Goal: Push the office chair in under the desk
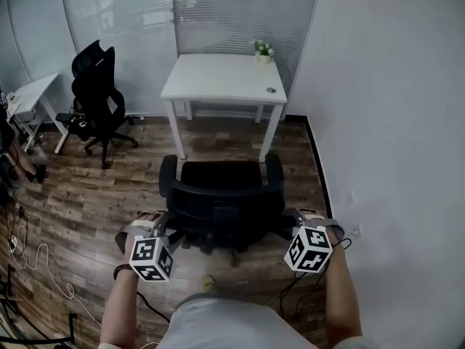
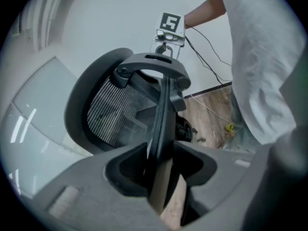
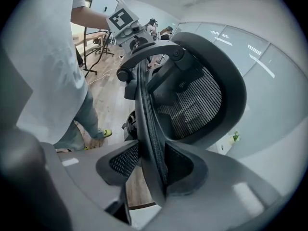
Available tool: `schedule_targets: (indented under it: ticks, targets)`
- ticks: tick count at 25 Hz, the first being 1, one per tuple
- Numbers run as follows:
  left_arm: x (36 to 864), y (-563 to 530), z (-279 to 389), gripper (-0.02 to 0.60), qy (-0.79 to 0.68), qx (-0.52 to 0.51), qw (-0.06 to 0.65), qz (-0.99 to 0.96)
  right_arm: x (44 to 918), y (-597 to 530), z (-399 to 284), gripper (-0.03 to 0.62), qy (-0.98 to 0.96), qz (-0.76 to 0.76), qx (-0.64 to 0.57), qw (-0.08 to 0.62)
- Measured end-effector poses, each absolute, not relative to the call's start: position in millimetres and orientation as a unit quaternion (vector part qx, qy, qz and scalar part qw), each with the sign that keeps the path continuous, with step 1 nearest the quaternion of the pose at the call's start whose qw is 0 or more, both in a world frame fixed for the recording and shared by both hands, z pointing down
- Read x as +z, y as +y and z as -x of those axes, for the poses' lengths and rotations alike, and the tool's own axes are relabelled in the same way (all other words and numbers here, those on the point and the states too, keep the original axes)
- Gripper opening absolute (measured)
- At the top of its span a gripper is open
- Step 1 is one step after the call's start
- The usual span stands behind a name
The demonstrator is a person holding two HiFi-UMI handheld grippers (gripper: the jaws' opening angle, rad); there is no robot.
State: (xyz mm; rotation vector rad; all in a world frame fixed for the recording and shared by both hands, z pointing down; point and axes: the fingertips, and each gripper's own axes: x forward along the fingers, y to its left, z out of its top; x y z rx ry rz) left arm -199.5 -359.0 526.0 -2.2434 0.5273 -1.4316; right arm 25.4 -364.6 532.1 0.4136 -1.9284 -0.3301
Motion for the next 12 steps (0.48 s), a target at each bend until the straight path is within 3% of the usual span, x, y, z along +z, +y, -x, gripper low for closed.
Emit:
schedule_targets:
  ticks: [12]
  targets:
    - [524,-468,239,0.178,0.173,-0.508,0.230,0.812,530,-458,15,0.167,-0.808,-0.200,-0.124,0.541]
